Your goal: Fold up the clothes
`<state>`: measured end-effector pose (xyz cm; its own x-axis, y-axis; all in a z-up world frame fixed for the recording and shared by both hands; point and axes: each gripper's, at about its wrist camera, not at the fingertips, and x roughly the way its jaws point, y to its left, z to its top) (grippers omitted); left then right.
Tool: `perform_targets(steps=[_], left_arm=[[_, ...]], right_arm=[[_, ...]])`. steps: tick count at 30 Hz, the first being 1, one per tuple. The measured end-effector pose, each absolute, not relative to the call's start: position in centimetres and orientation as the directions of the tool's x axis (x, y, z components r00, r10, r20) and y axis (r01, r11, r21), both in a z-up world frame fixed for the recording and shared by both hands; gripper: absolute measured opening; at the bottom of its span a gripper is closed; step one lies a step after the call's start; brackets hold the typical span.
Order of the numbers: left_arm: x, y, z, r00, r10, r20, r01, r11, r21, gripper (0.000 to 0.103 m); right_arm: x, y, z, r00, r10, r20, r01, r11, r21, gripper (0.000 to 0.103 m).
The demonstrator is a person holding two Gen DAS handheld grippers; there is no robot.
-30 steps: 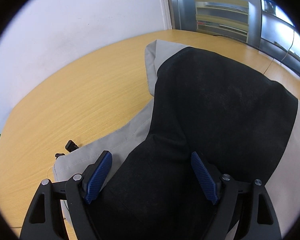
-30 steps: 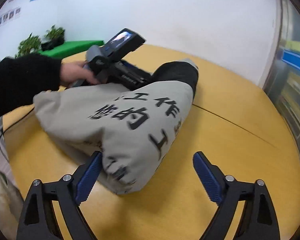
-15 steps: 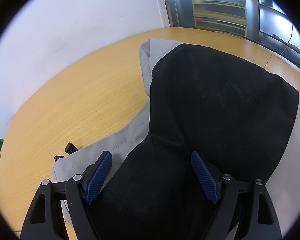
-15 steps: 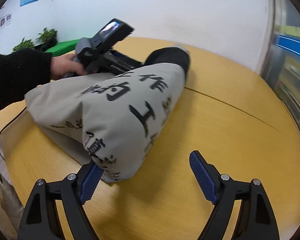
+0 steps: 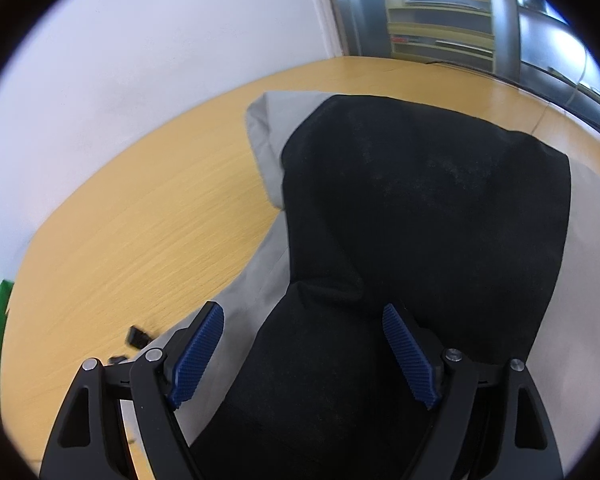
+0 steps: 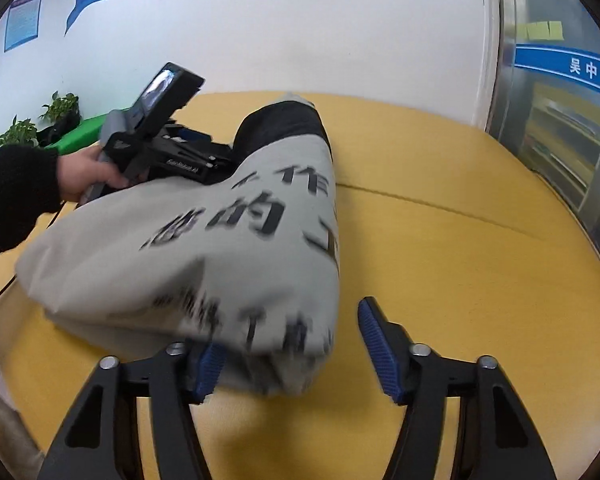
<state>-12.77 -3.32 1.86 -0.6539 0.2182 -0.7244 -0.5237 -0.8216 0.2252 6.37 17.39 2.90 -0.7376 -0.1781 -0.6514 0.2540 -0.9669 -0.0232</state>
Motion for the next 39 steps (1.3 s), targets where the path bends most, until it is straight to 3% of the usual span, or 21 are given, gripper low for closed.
perform_targets(steps=[3, 7, 9, 13, 15, 20, 21, 24, 25, 31, 35, 39], left_arm=[[-10.4, -3.7, 5.3, -0.678, 0.225, -0.699, -0.491, -0.847, 0.203, 0.083], [-4.0, -2.3, 10.3, -0.690, 0.300, -0.659, -0.523, -0.835, 0.168, 0.083], [-1.1, -0.6, 9.9, -0.652, 0.354, -0.671, -0.583, -0.800, 0.145, 0.083], [0.4, 1.7, 3.6, -0.568, 0.282, -0.773, -0.620, -0.764, 0.177, 0.084], [-0.3, 0.4, 2.6, -0.544, 0.330, -0.771, -0.602, -0.794, 0.084, 0.084], [-0.3, -0.7, 1.6, -0.559, 0.350, -0.752, -0.594, -0.802, 0.068, 0.086], [-0.1, -0.6, 1.5, -0.561, 0.346, -0.752, -0.599, -0.797, 0.080, 0.086], [-0.1, -0.5, 1.4, -0.548, 0.350, -0.760, -0.604, -0.794, 0.070, 0.086], [-0.1, -0.6, 1.4, -0.549, 0.346, -0.761, -0.601, -0.796, 0.072, 0.086], [-0.1, -1.1, 1.2, -0.548, 0.346, -0.761, -0.599, -0.798, 0.068, 0.086], [0.0, -1.0, 1.3, -0.547, 0.349, -0.761, -0.600, -0.797, 0.065, 0.086], [-0.3, -0.5, 1.4, -0.544, 0.355, -0.761, -0.604, -0.795, 0.061, 0.086]], right_arm=[[6.4, 16.9, 2.8, -0.728, -0.180, -0.661, 0.256, -0.967, -0.019, 0.023], [7.7, 15.9, 2.8, -0.714, -0.180, -0.677, 0.257, -0.966, -0.014, 0.023], [8.4, 15.2, 2.9, -0.709, -0.188, -0.680, 0.262, -0.965, -0.007, 0.023], [8.9, 14.0, 2.9, -0.696, -0.199, -0.690, 0.276, -0.961, -0.001, 0.024], [9.3, 13.9, 3.0, -0.690, -0.203, -0.695, 0.280, -0.960, 0.002, 0.024], [9.4, 15.4, 2.7, -0.682, -0.204, -0.703, 0.278, -0.960, 0.008, 0.024], [9.4, 16.1, 2.4, -0.680, -0.194, -0.707, 0.273, -0.962, 0.002, 0.026], [9.1, 18.8, 1.5, -0.664, -0.203, -0.720, 0.259, -0.965, 0.033, 0.053], [8.9, 19.6, 1.4, -0.657, -0.214, -0.723, 0.257, -0.965, 0.052, 0.058], [7.9, 20.6, 2.6, -0.549, -0.287, -0.785, 0.339, -0.935, 0.106, 0.060], [11.2, 21.1, 8.1, -0.530, -0.326, -0.783, 0.597, -0.799, -0.072, 0.060], [10.6, 22.2, 13.5, -0.546, -0.461, -0.699, 0.747, -0.646, -0.158, 0.067]])
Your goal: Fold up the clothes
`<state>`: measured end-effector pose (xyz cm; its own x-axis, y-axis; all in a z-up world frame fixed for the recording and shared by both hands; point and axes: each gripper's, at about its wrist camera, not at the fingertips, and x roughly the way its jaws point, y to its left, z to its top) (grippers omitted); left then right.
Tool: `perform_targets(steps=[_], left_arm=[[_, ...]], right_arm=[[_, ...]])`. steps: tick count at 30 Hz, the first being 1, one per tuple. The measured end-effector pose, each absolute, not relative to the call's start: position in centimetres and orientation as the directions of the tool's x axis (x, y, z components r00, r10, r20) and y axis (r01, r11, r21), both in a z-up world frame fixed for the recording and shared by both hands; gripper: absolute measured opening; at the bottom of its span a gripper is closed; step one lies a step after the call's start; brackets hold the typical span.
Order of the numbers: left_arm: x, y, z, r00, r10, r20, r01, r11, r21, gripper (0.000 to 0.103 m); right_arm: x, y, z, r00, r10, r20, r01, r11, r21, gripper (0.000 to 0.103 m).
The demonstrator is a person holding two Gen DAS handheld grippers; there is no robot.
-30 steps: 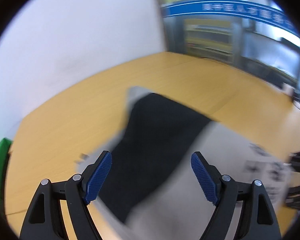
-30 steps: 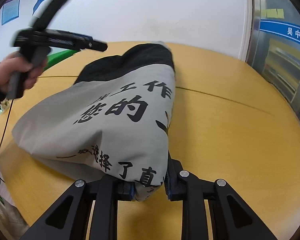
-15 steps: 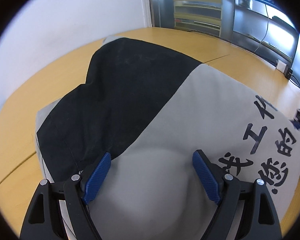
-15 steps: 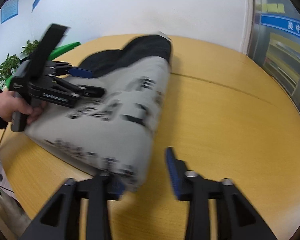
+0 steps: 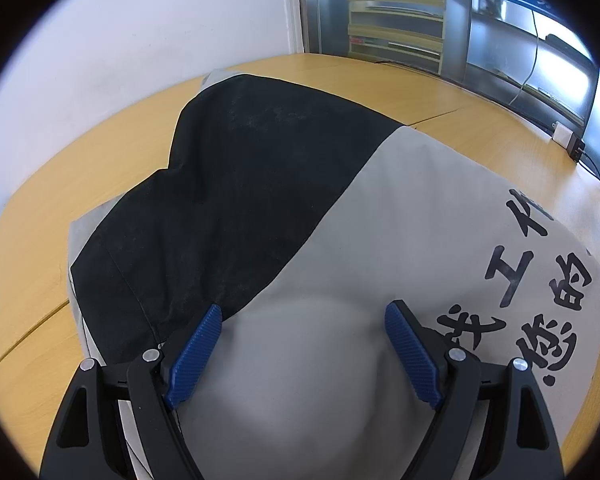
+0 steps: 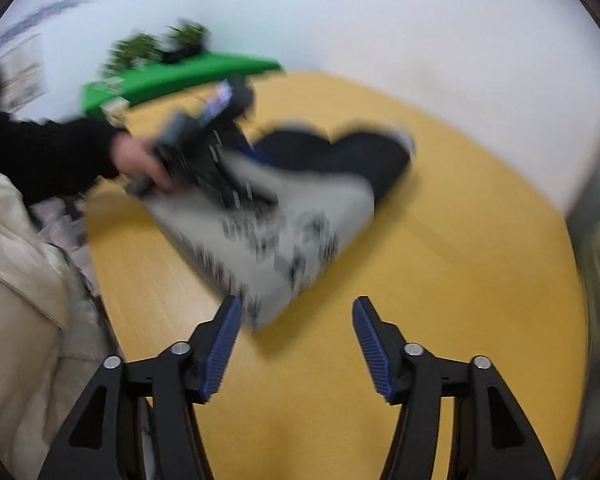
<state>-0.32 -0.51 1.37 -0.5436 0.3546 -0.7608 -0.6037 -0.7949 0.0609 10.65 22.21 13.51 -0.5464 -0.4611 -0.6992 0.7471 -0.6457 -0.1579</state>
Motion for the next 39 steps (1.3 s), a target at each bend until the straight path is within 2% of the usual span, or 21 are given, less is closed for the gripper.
perform_targets(steps=[3, 6, 12, 18, 22, 24, 27, 29, 32, 34, 35, 39], left_arm=[[-0.4, -0.6, 1.4, -0.540, 0.358, -0.762, -0.616, -0.785, 0.068, 0.086], [-0.5, -1.1, 1.4, -0.530, 0.368, -0.764, -0.639, -0.766, 0.074, 0.086], [-0.7, -2.0, 1.4, -0.525, 0.368, -0.767, -0.654, -0.751, 0.087, 0.086], [1.2, -2.8, 4.4, -0.544, 0.362, -0.757, -0.643, -0.759, 0.099, 0.085], [5.3, -3.9, 7.8, -0.580, 0.433, -0.690, -0.661, -0.745, 0.089, 0.085], [6.5, -3.8, 7.0, -0.542, 0.447, -0.711, -0.684, -0.727, 0.064, 0.085], [6.6, -3.7, 3.2, -0.472, 0.392, -0.790, -0.699, -0.712, 0.065, 0.085], [6.8, -4.6, 2.4, -0.474, 0.429, -0.769, -0.696, -0.717, 0.029, 0.085], [6.6, -5.2, 2.4, -0.458, 0.434, -0.775, -0.698, -0.716, 0.011, 0.085], [6.6, -5.4, 2.3, -0.454, 0.437, -0.776, -0.699, -0.715, 0.007, 0.085], [6.7, -5.5, 2.3, -0.452, 0.440, -0.776, -0.700, -0.714, 0.003, 0.085], [6.9, -5.9, 2.2, -0.450, 0.454, -0.769, -0.696, -0.718, -0.016, 0.085]], right_arm=[[7.7, 19.8, 13.5, -0.442, -0.569, -0.694, 0.880, -0.423, -0.213, 0.067], [3.6, 16.7, 10.5, -0.290, -0.546, -0.786, 0.954, -0.234, -0.189, 0.067], [-0.3, 16.8, 5.3, -0.108, -0.542, -0.833, 0.980, -0.198, 0.001, 0.074], [1.5, 17.9, 3.5, -0.171, -0.532, -0.829, 0.964, -0.265, -0.029, 0.079], [3.2, 17.3, 3.7, -0.206, -0.511, -0.835, 0.942, -0.335, -0.027, 0.080], [4.5, 16.8, 3.8, -0.215, -0.506, -0.835, 0.928, -0.373, -0.012, 0.082], [6.2, 16.3, 4.5, -0.183, -0.505, -0.843, 0.922, -0.385, 0.030, 0.084], [6.1, 16.6, 5.9, -0.152, -0.519, -0.841, 0.936, -0.349, 0.046, 0.085], [4.4, 17.6, 9.4, -0.230, -0.594, -0.771, 0.944, -0.329, -0.028, 0.089], [1.9, 18.5, 11.5, -0.299, -0.655, -0.694, 0.936, -0.344, -0.078, 0.101], [0.4, 18.7, 11.9, -0.320, -0.662, -0.677, 0.931, -0.351, -0.097, 0.103], [-6.6, 18.1, 8.1, -0.295, -0.548, -0.783, 0.925, -0.369, -0.090, 0.103]])
